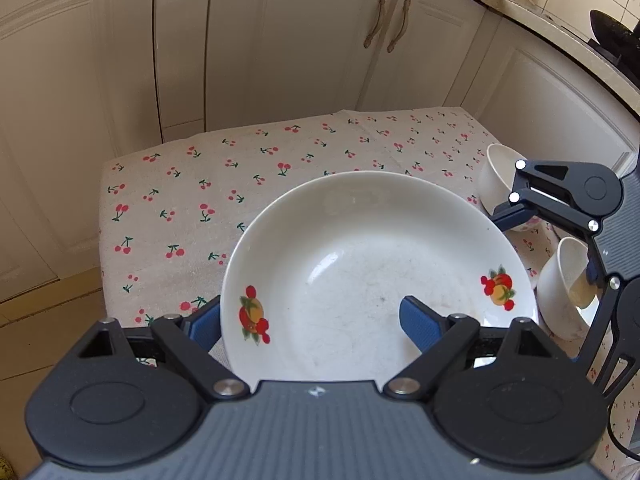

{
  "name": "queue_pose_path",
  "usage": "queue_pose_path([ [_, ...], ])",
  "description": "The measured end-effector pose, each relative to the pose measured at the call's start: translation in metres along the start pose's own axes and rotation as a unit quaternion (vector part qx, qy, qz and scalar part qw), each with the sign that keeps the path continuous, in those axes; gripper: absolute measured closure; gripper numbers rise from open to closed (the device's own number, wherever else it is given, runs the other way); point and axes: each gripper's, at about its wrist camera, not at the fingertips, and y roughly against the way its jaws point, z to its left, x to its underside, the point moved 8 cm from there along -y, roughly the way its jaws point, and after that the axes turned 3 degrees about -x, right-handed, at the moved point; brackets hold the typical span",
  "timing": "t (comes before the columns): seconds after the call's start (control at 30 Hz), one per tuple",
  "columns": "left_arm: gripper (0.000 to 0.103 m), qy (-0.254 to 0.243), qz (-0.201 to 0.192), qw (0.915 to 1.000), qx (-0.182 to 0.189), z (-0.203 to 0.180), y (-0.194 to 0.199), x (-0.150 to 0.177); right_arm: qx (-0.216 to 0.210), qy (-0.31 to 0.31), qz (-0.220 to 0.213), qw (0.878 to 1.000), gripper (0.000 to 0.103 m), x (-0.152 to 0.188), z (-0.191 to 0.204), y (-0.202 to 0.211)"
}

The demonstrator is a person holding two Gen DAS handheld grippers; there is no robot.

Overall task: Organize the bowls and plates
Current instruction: 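Grasp the rim of the next white fruit-decal plate with the left gripper and lift, then carry the fruit-decal plate with the left gripper and lower it onto the plate stack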

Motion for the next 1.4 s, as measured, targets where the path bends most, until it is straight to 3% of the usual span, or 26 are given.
queue_pose_path([
  [0.4, 0.013, -0.008, -0.015, 0.9998, -0.011, -0.023, 0.045, 0.011, 0.005, 0.000, -0.020, 1.000, 0.000, 0.000, 0.037, 0.042],
  [0.97, 0.013, -0.018, -0.028, 0.9991, -0.024, -0.065, 0.110, 0.057, 0.006, 0.003, -0.040, 0.999, 0.000, 0.013, 0.106, 0.086],
  [1.4, 0.013, -0.008, -0.025, 0.9994, -0.021, -0.079, 0.121, 0.097, -0.010, -0.007, -0.037, 0.999, 0.000, 0.036, 0.146, 0.085],
])
